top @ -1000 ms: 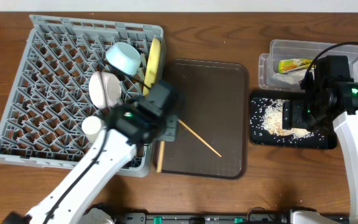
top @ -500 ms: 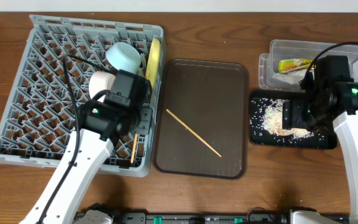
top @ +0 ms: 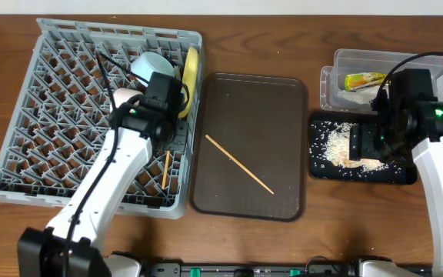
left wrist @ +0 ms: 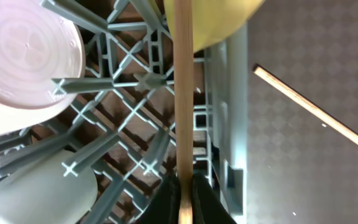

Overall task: Sort waste into correct bins and load items into the dishwasher
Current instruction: 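Carry one chopstick into the rack beside the plate and release, then grasp the remaining chopstick on the brown tray with the left gripper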

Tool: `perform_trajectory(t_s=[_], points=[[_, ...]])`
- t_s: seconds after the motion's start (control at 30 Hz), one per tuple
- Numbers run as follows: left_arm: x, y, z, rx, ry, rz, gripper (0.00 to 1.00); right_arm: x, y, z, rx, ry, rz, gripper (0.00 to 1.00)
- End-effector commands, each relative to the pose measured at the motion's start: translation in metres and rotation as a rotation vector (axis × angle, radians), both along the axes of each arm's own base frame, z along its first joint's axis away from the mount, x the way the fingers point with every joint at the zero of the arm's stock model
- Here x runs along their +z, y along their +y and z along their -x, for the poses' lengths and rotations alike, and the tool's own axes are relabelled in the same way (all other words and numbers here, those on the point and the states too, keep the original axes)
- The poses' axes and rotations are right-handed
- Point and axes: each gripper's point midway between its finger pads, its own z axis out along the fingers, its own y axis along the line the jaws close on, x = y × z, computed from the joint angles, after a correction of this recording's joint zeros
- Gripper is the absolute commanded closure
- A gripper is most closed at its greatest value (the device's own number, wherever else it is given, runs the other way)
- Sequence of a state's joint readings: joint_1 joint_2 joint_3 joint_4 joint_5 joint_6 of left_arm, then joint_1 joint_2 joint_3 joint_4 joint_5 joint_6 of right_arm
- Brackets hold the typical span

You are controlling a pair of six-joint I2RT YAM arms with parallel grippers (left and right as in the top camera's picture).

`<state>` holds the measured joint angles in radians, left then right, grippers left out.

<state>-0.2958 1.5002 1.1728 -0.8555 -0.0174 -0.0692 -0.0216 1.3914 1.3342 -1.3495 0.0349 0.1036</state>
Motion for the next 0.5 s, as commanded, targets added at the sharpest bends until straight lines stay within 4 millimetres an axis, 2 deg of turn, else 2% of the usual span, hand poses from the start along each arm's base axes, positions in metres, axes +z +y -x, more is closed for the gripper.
perform_trajectory(t_s=[0.0, 0.07, 0.1, 0.13, 0.23, 0.33, 0.47], points=[[-0.001, 0.007, -0.004, 0.007, -0.011, -0.036, 0.83, 0.008, -0.006, -0.001, -0.035, -0.027, 0.007, 0.16], [0.0, 0.007, -0.005, 0.007, -0.016, -0.034, 0.71, 0.008, -0.006, -0.001, -0.035, -0.027, 0.007, 0.16], [0.0, 0.007, -0.005, 0.007, -0.017, -0.034, 0.56, 0.008, -0.006, -0.001, -0.035, -0.025, 0.007, 0.16], [0.0, 0.007, -0.005, 0.007, -0.017, -0.034, 0.5, 0.008, -0.006, -0.001, -0.035, -0.024, 0.007, 0.16], [0.005, 0.007, -0.005, 0.008, -0.03, -0.03, 0.46, 0.008, -0.006, -0.001, -0.035, -0.024, 0.008, 0.16], [0.023, 0.005, -0.005, 0.01, -0.072, -0.008, 0.46, 0.008, -0.006, -0.001, -0.035, -0.024, 0.007, 0.16], [0.056, -0.022, 0.001, 0.035, -0.135, 0.203, 0.46, 0.008, -0.006, -0.001, -0.035, -0.024, 0.007, 0.16]])
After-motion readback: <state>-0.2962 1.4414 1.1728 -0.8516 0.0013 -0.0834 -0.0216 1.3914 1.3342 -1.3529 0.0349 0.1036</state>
